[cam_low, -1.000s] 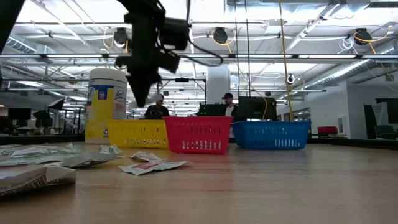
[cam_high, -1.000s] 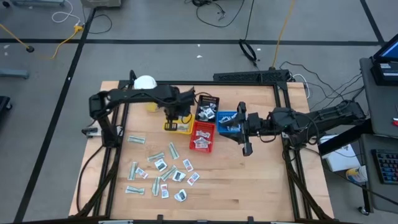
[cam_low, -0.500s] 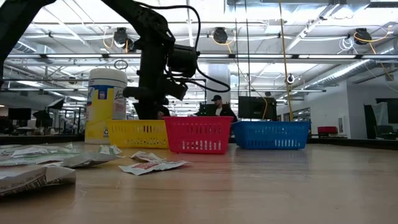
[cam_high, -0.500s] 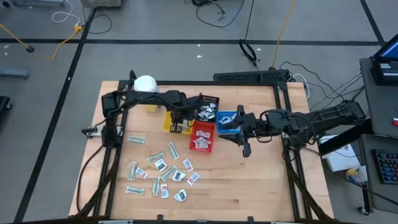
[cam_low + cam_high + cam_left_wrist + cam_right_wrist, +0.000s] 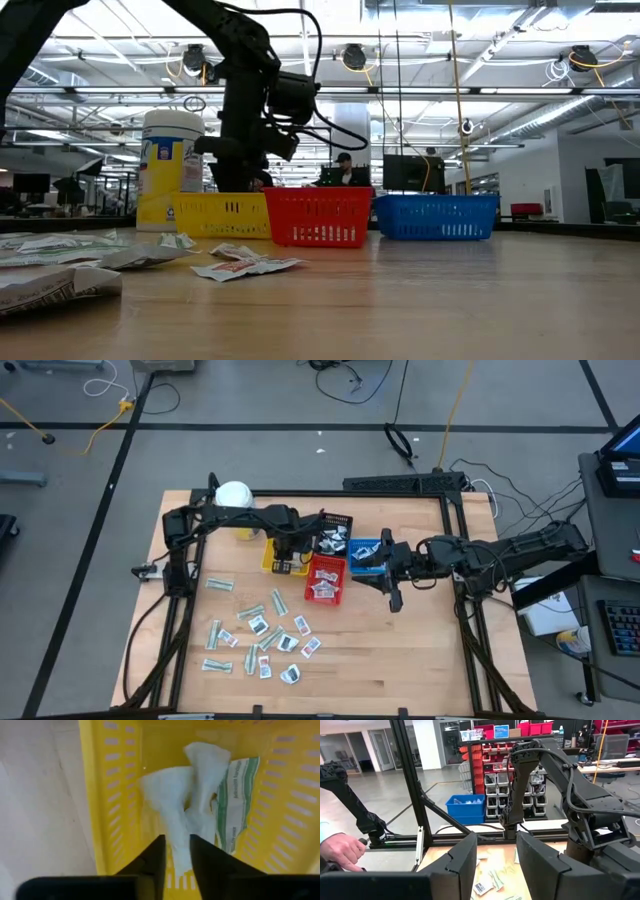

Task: Pick & Place First Aid Supplies
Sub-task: Put the bandage pack into the yellow bin, then put the towelette pack into the black bin

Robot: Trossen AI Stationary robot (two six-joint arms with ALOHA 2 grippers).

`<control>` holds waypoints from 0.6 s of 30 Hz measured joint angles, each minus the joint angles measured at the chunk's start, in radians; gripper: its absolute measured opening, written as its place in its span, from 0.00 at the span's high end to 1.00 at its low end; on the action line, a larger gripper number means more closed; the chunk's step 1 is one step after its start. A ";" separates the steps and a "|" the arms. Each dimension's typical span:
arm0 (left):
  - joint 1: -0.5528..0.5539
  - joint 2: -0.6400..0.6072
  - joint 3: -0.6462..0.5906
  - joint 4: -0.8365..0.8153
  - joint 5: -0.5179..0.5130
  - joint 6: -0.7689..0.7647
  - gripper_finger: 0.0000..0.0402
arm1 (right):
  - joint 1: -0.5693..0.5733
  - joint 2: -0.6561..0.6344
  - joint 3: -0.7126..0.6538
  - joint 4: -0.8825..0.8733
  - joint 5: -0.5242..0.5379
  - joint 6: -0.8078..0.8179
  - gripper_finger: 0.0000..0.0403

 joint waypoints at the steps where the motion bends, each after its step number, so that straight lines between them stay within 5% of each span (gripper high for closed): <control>1: 0.000 0.000 0.000 0.000 0.000 -0.003 0.74 | 0.000 0.000 0.000 0.000 0.000 0.001 0.67; 10: 0.001 -0.013 0.001 0.003 -0.017 -0.059 0.51 | 0.000 -0.002 0.000 -0.029 -0.008 0.032 0.67; 14: 0.009 -0.083 0.001 0.034 0.084 -0.116 0.50 | -0.002 -0.036 -0.017 -0.095 -0.030 0.045 0.67; 18: 0.017 -0.171 0.001 0.082 0.187 -0.163 0.52 | -0.010 -0.152 -0.173 -0.031 -0.002 0.096 0.67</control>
